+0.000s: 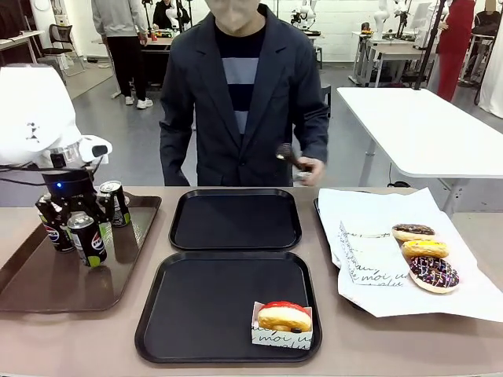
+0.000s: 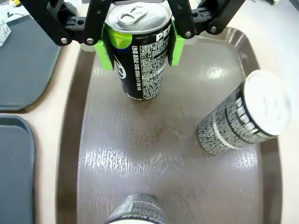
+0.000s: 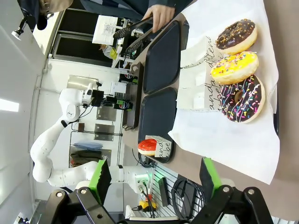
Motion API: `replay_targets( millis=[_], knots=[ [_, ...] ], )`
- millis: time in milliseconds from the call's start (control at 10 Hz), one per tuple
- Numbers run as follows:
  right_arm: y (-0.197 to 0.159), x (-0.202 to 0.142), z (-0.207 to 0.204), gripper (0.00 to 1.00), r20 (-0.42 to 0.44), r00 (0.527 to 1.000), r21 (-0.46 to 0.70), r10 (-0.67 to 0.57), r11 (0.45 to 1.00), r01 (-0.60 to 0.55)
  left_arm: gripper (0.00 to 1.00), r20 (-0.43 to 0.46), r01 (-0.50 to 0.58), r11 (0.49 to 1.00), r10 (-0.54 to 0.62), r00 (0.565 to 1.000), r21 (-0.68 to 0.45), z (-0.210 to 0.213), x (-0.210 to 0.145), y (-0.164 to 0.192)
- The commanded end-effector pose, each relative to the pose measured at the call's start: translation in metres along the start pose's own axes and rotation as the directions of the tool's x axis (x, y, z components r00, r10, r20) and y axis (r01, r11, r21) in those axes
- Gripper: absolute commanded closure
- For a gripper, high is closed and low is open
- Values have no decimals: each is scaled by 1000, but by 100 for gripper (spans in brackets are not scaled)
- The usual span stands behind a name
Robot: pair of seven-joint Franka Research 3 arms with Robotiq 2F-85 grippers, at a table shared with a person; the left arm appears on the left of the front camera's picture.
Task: Set up donuts and drinks on trays.
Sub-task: Pick up one Pepsi coke and place it on the Flat Tray.
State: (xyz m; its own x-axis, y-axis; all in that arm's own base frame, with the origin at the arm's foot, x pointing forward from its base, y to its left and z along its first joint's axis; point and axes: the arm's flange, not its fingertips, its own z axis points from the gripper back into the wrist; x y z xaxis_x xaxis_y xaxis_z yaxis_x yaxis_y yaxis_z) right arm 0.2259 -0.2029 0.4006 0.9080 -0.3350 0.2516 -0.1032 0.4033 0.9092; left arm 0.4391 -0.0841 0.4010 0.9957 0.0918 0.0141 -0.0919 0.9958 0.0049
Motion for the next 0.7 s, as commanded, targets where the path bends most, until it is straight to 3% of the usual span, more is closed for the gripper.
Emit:
replay_targets(
  millis=[0,300,500,600],
  knots=[
    [-1,1,-1,0,11,1000,17,16,1000,-17,60,72,25,1000,-24,997,-10,68,-35,-9],
    [-1,1,-1,0,11,1000,17,16,1000,-17,60,148,63,998,-60,987,-17,131,-87,-9],
    [-1,1,-1,0,11,1000,17,16,1000,-17,60,197,27,999,-22,980,-21,133,-91,4],
    [-1,1,-1,0,11,1000,17,16,1000,-17,60,154,53,999,-52,987,-5,143,-91,-10]
  ],
)
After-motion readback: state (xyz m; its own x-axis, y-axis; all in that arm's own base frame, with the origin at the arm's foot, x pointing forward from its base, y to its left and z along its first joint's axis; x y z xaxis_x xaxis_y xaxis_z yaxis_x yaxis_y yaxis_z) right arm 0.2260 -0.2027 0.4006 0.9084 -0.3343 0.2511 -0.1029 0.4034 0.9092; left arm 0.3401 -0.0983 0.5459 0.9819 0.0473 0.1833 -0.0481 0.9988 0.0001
